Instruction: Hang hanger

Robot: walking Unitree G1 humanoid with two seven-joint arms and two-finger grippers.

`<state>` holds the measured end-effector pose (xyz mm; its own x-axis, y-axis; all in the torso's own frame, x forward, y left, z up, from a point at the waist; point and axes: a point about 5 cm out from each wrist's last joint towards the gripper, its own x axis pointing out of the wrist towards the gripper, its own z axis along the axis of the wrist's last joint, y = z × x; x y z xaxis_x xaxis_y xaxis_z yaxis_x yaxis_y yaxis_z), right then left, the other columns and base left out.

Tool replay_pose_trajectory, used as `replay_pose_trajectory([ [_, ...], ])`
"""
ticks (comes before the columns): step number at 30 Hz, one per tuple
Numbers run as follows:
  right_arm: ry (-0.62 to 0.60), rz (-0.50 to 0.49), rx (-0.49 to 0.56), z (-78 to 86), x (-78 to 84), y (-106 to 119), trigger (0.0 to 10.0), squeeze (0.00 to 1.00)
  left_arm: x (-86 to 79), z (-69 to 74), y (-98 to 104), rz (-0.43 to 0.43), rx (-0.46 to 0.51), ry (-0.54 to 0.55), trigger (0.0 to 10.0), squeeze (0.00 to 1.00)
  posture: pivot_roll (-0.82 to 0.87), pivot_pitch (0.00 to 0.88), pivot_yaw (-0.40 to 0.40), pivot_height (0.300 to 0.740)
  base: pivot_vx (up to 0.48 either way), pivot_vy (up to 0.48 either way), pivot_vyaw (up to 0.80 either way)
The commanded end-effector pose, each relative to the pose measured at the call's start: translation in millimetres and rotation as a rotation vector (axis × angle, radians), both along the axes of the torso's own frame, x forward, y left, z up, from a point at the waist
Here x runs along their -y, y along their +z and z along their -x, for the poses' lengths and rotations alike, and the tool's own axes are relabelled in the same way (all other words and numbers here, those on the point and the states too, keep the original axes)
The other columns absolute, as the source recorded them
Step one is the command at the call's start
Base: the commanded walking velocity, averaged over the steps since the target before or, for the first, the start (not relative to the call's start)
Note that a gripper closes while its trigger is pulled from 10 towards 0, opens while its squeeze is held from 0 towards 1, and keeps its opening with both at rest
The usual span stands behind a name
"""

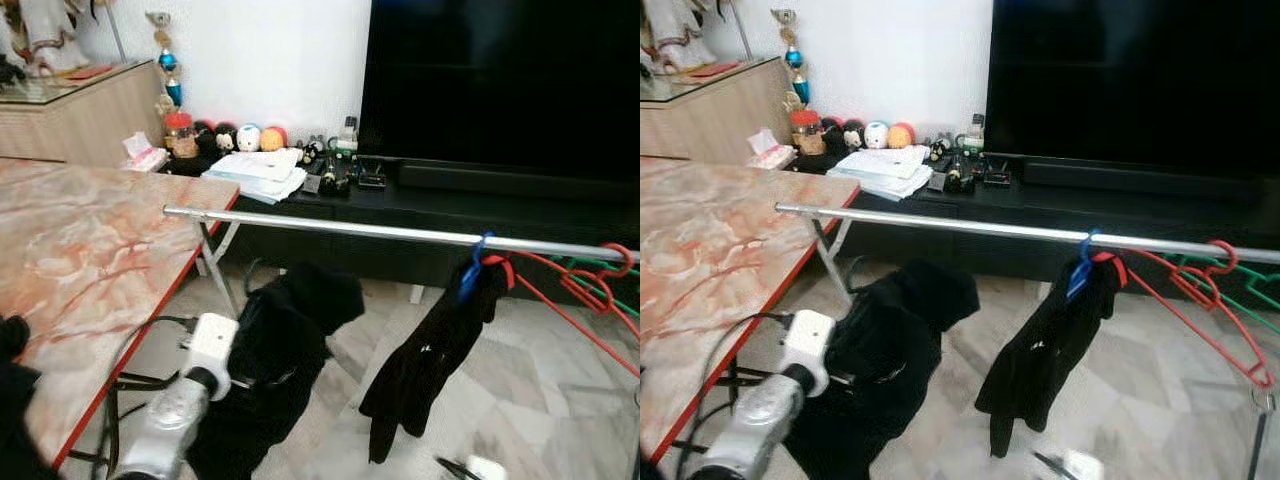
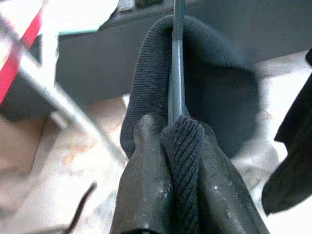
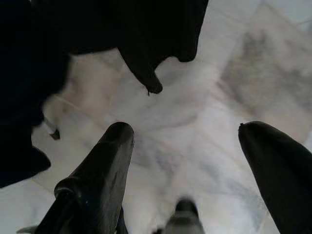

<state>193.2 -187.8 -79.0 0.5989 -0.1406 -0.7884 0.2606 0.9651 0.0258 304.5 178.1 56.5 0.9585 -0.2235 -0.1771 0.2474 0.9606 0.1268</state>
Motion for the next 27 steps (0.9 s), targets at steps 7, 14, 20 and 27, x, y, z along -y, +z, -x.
replay_pose_trajectory([
  [7,-0.007,0.021,-0.025,5.2,10.0,-1,10.0,0.00,16.7,-3.5,3,-0.002,-0.003,-0.093,10.0,0.00,0.02,0.001,0.036,0.740,0.117,0.000,-0.80],
  [14,-0.006,0.021,-0.026,8.5,16.9,-2,10.0,0.00,23.6,1.6,-1,-0.011,-0.041,-0.188,10.0,0.00,0.02,0.000,0.035,0.740,0.000,0.000,0.00],
  [20,-0.004,0.019,-0.030,10.9,20.9,-2,10.0,0.00,25.1,-1.2,1,-0.035,-0.040,-0.202,10.0,0.00,0.02,0.000,0.033,0.740,0.000,0.000,0.00],
  [27,0.009,0.010,-0.031,9.8,17.1,-3,10.0,0.00,19.3,-13.7,9,0.001,-0.016,-0.075,10.0,0.00,0.02,0.000,0.028,0.740,0.000,0.000,0.00],
])
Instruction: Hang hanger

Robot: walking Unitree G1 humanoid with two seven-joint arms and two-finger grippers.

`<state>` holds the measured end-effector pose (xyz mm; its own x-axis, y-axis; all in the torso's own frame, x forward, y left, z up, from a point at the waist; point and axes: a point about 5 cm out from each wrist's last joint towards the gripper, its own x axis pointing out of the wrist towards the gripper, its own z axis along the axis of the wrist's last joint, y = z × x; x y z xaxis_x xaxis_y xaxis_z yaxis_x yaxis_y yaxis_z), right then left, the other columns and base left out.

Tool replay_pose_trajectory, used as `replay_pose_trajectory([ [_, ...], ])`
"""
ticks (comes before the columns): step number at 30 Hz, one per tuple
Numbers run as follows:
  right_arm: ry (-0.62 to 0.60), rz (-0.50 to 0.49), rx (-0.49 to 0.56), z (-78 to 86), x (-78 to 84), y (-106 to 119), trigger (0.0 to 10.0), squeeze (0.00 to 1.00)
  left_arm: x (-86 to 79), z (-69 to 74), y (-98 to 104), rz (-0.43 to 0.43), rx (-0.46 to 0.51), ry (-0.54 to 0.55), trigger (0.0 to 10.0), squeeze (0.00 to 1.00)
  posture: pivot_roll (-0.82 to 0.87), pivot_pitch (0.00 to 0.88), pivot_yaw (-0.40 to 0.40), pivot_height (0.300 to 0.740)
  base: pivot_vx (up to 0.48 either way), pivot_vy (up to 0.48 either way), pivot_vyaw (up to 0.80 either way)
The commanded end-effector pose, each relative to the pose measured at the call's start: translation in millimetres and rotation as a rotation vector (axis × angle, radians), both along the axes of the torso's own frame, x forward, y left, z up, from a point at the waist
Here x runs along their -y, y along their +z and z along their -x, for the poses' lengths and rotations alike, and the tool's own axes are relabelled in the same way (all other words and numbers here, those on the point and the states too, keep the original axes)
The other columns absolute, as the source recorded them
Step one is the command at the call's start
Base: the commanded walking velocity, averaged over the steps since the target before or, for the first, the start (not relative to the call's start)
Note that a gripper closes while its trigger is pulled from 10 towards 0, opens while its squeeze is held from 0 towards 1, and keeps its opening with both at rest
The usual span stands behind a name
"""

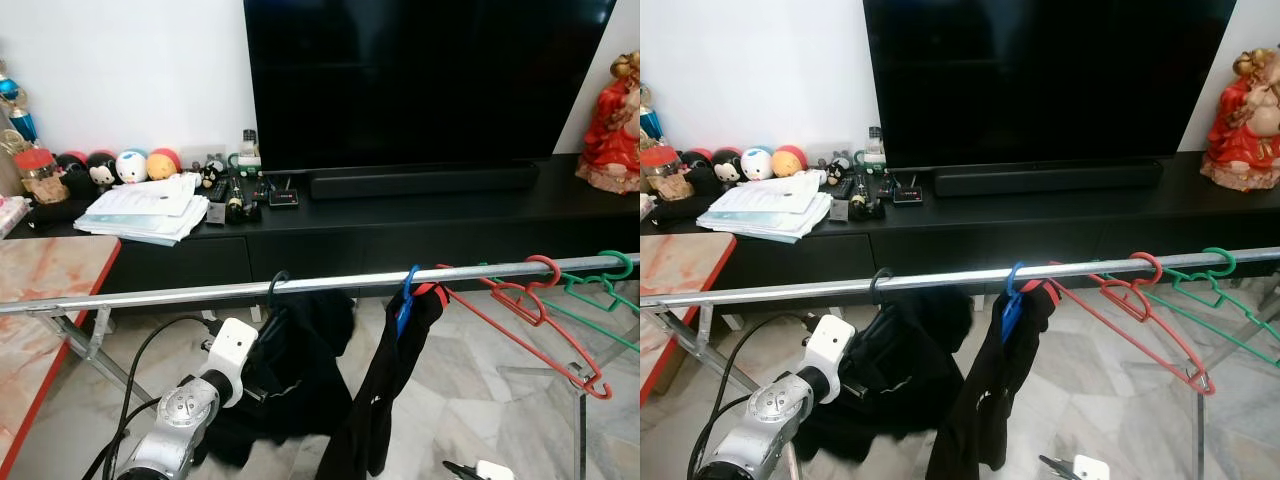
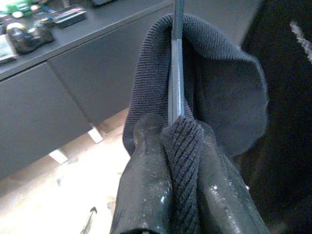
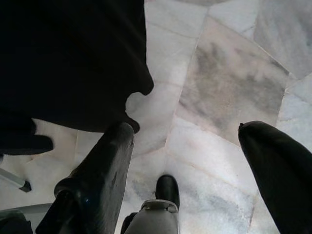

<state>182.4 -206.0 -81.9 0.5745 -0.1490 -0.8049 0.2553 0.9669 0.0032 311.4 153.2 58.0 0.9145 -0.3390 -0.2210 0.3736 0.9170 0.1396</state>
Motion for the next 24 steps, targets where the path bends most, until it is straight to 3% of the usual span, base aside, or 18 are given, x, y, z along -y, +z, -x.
replay_pose_trajectory([
  [1,0.003,-0.005,0.001,-1.1,-0.8,0,10.0,0.00,-5.7,-7.5,8,0.038,0.023,0.064,10.0,0.00,0.02,0.000,0.025,0.740,0.000,0.000,0.00],
  [11,0.015,-0.001,-0.006,-1.0,0.0,0,10.0,0.00,-11.2,-8.9,-1,0.053,-0.051,0.208,10.0,0.00,0.02,0.005,0.008,0.740,0.000,0.000,0.00],
  [24,0.029,-0.001,-0.013,-0.1,-0.8,0,10.0,0.00,-13.0,1.6,-15,0.011,-0.115,0.219,10.0,0.00,0.02,0.004,0.011,0.740,0.000,0.000,0.00],
])
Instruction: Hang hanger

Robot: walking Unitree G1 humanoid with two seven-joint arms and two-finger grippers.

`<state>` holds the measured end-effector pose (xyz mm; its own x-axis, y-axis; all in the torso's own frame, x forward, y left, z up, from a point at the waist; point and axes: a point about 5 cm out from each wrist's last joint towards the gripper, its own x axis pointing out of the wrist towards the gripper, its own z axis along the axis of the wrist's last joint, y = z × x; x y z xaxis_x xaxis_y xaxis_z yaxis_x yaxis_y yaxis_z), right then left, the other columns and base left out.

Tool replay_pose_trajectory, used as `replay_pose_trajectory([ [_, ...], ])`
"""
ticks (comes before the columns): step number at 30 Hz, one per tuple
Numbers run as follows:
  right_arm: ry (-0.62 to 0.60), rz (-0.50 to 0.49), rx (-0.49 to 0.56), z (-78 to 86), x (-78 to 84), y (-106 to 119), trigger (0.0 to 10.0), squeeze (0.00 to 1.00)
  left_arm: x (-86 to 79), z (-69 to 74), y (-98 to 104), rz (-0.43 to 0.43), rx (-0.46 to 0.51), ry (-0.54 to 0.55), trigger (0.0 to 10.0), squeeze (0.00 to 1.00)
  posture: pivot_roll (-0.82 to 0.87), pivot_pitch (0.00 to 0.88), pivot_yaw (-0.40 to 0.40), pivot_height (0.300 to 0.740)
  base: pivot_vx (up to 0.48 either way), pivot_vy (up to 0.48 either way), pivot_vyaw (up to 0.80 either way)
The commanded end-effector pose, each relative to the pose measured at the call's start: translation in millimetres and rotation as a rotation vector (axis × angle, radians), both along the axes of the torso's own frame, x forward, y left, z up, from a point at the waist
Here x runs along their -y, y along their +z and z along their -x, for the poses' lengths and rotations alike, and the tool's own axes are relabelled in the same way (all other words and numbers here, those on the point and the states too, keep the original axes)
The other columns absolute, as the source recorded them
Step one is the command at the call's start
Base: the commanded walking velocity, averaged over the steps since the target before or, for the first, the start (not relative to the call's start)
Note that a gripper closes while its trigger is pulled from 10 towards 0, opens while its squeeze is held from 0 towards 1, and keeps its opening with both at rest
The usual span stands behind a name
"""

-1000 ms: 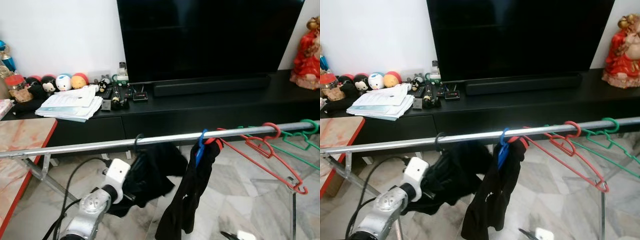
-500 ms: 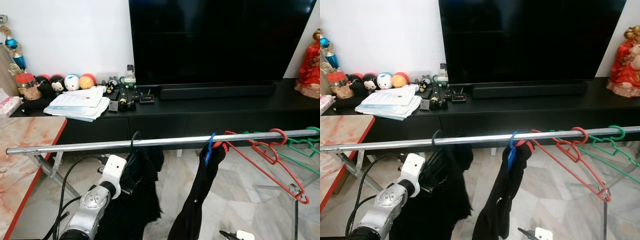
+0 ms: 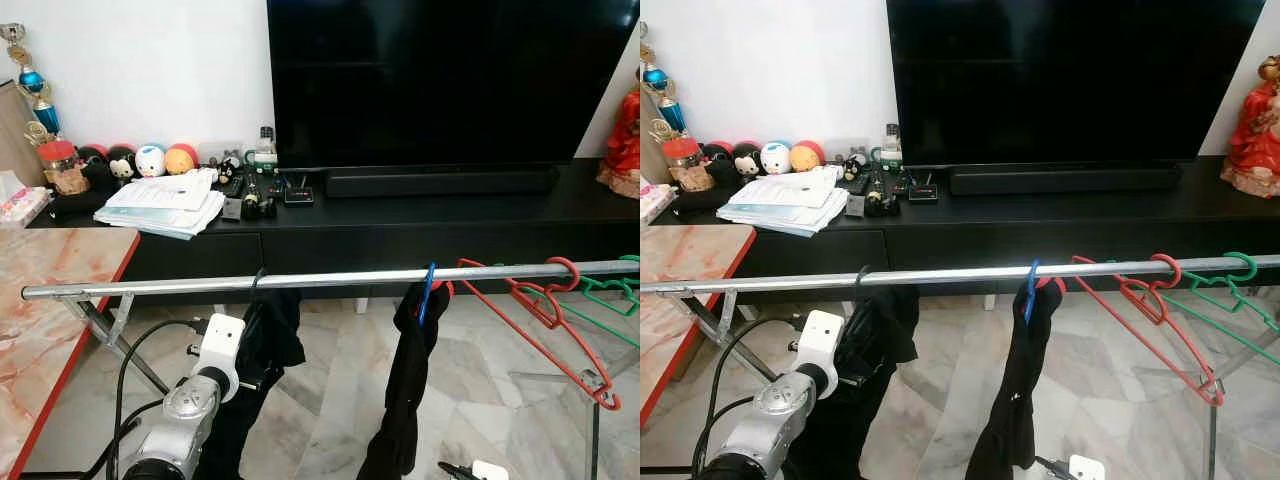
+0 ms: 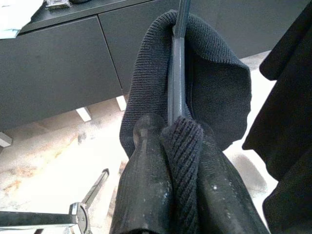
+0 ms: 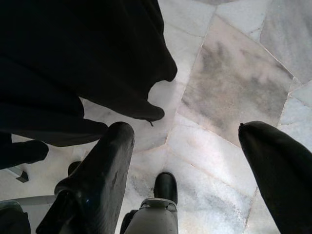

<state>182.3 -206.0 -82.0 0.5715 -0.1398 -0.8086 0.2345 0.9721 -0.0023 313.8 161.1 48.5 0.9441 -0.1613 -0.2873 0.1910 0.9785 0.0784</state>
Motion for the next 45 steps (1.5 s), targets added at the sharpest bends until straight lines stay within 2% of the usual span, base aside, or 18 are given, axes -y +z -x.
replay_pose_trajectory([
  [1,0.008,-0.004,-0.006,-0.3,-0.9,0,10.0,0.00,-5.2,4.0,-6,-0.025,-0.035,0.016,10.0,0.00,0.02,0.004,0.011,0.740,0.000,0.000,0.00],
  [2,0.008,-0.005,-0.006,-0.3,-0.9,0,10.0,0.00,-5.2,4.1,-6,-0.024,-0.033,0.016,10.0,0.00,0.02,0.004,0.011,0.740,0.000,0.000,0.00],
  [3,0.008,-0.006,-0.006,-0.2,-1.3,0,10.0,0.00,-4.3,4.9,-4,-0.019,-0.019,0.009,10.0,0.14,0.02,0.000,0.016,0.740,0.000,0.000,0.00],
  [4,0.007,-0.006,-0.006,-0.1,-1.4,0,10.0,0.00,-4.0,5.1,-4,-0.017,-0.013,0.006,10.0,0.14,0.02,0.000,0.016,0.740,0.000,0.000,0.00],
  [5,0.007,-0.007,-0.005,-0.1,-1.5,0,10.0,0.00,-3.0,5.8,-4,-0.011,-0.007,0.006,10.0,1.00,0.02,0.000,0.016,0.740,0.000,0.000,0.00],
  [19,0.006,-0.007,-0.008,1.6,-2.1,-1,10.0,0.00,0.5,14.3,-4,0.032,0.022,0.004,10.0,1.00,0.02,0.000,0.023,0.740,0.000,0.000,0.00],
  [26,0.021,-0.001,-0.005,0.9,-1.1,-1,10.0,0.00,3.2,19.7,5,0.097,0.097,0.009,10.0,1.00,0.01,0.000,0.017,0.740,0.000,0.000,0.00],
  [33,-0.010,-0.010,0.003,2.8,-4.1,-2,10.0,0.00,-7.0,32.9,16,0.148,0.191,0.037,10.0,1.00,-0.01,0.000,0.067,0.740,0.000,0.000,0.00],
  [39,-0.025,-0.019,0.007,3.5,-8.2,-3,10.0,0.00,-17.7,40.0,25,0.147,0.250,0.063,10.0,1.00,0.01,0.000,0.074,0.740,0.000,0.000,0.00],
  [40,-0.024,-0.022,0.007,3.8,-9.8,-3,10.0,0.00,-20.2,44.2,25,0.152,0.256,0.056,10.0,0.84,0.02,0.000,0.072,0.740,0.000,0.000,0.00],
  [41,-0.024,-0.022,0.007,3.8,-9.8,-3,10.0,0.00,-20.2,44.2,25,0.152,0.256,0.056,10.0,0.84,0.02,0.000,0.072,0.740,0.000,0.000,0.00],
  [42,-0.019,-0.023,0.006,3.9,-10.7,-3,10.0,0.00,-22.0,48.3,23,0.152,0.253,0.046,10.0,0.23,0.02,0.000,0.070,0.740,0.000,0.000,0.00],
  [43,-0.010,-0.022,0.003,3.9,-11.4,-3,10.0,0.00,-25.0,56.5,16,0.143,0.230,0.027,10.0,0.00,0.03,0.000,0.067,0.740,0.000,0.000,0.00],
  [45,-0.002,-0.019,0.001,4.0,-11.8,-3,10.0,0.00,-30.0,62.6,10,0.122,0.208,0.033,10.0,0.00,0.03,0.000,0.062,0.740,0.000,0.000,0.00],
])
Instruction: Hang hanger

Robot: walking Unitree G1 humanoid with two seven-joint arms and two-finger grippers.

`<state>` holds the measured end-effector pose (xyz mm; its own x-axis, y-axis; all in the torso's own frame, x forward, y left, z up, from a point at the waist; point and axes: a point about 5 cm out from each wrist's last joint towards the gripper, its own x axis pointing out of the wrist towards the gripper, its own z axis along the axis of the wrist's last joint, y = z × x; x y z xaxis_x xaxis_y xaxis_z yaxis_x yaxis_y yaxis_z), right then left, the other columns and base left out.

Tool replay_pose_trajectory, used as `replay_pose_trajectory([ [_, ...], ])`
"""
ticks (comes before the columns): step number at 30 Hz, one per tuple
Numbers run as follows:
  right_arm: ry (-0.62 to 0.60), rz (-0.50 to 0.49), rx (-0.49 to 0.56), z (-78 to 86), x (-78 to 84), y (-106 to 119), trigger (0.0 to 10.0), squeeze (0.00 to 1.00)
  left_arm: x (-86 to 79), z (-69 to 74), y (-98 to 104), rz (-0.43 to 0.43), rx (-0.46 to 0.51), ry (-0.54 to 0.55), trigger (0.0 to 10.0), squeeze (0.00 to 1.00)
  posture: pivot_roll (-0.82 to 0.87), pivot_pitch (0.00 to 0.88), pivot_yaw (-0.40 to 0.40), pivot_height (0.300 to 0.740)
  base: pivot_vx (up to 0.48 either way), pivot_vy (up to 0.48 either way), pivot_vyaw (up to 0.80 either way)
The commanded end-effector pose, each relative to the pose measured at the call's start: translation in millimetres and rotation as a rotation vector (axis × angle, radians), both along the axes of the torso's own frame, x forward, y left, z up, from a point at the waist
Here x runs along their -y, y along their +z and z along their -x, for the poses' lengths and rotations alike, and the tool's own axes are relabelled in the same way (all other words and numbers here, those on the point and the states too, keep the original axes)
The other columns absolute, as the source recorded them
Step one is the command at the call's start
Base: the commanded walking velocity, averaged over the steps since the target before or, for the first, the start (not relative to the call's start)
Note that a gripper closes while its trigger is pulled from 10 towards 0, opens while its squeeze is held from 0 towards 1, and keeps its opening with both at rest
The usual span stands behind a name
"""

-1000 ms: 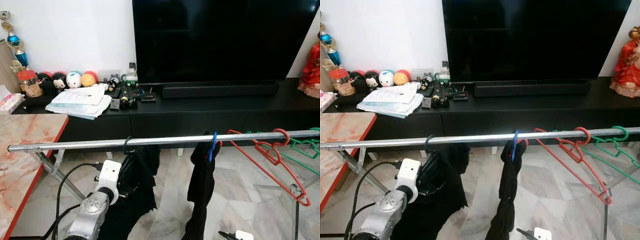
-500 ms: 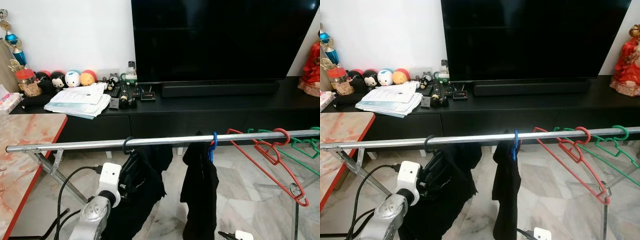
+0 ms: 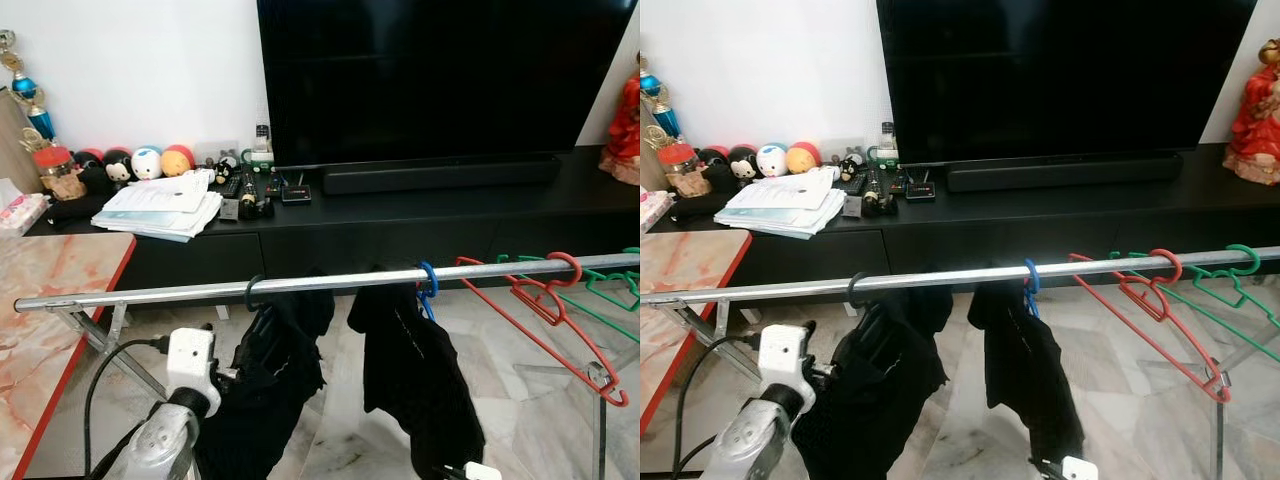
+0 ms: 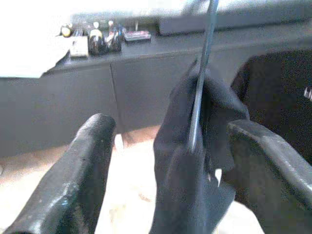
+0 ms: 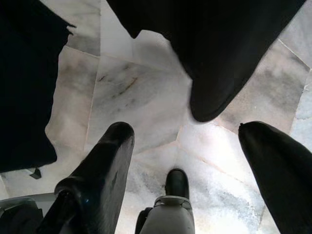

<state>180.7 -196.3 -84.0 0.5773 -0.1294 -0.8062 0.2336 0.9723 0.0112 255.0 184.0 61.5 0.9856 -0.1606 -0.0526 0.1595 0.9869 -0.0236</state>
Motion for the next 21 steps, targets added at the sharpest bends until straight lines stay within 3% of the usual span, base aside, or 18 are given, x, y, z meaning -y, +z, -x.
replay_pose_trajectory([
  [1,0.000,-0.006,-0.006,2.3,-2.6,-1,10.0,0.00,-12.3,7.8,-7,-0.029,-0.025,0.023,10.0,0.00,0.03,0.000,0.062,0.740,0.000,0.000,0.00],
  [6,0.009,-0.004,-0.004,1.4,-4.6,-1,10.0,0.00,-32.8,22.5,-23,-0.081,-0.095,0.080,10.0,0.00,0.03,0.000,0.055,0.740,0.000,0.000,0.00],
  [7,0.019,-0.001,-0.005,1.4,-4.9,-1,10.0,0.00,-46.1,29.2,-33,-0.091,-0.140,0.150,10.0,0.00,0.03,0.000,0.055,0.740,0.000,0.000,0.00],
  [9,0.022,0.000,-0.006,1.4,-5.0,-1,10.0,0.00,-51.1,31.7,-38,-0.097,-0.161,0.178,10.0,0.00,0.03,0.000,0.055,0.740,0.000,0.000,0.00],
  [10,0.026,0.000,-0.008,1.6,-5.3,-2,10.0,0.00,-61.2,39.0,-51,-0.105,-0.223,0.228,10.0,0.00,0.03,0.000,0.055,0.740,0.000,0.000,0.00],
  [12,0.026,-0.001,-0.008,1.6,-5.5,-2,10.0,0.00,-65.9,42.9,-57,-0.113,-0.256,0.251,10.0,0.00,0.03,0.000,0.056,0.740,0.000,0.000,0.00],
  [17,0.032,0.001,-0.010,1.3,-5.8,-1,10.0,0.00,-74.0,57.8,-91,-0.129,-0.475,0.269,10.0,0.00,0.04,0.000,0.057,0.740,0.000,0.000,0.00],
  [21,0.033,0.002,-0.011,1.4,-6.0,-2,10.0,0.00,-75.3,65.8,-104,-0.122,-0.555,0.287,10.0,0.00,0.03,0.000,0.055,0.740,0.000,0.000,0.00],
])
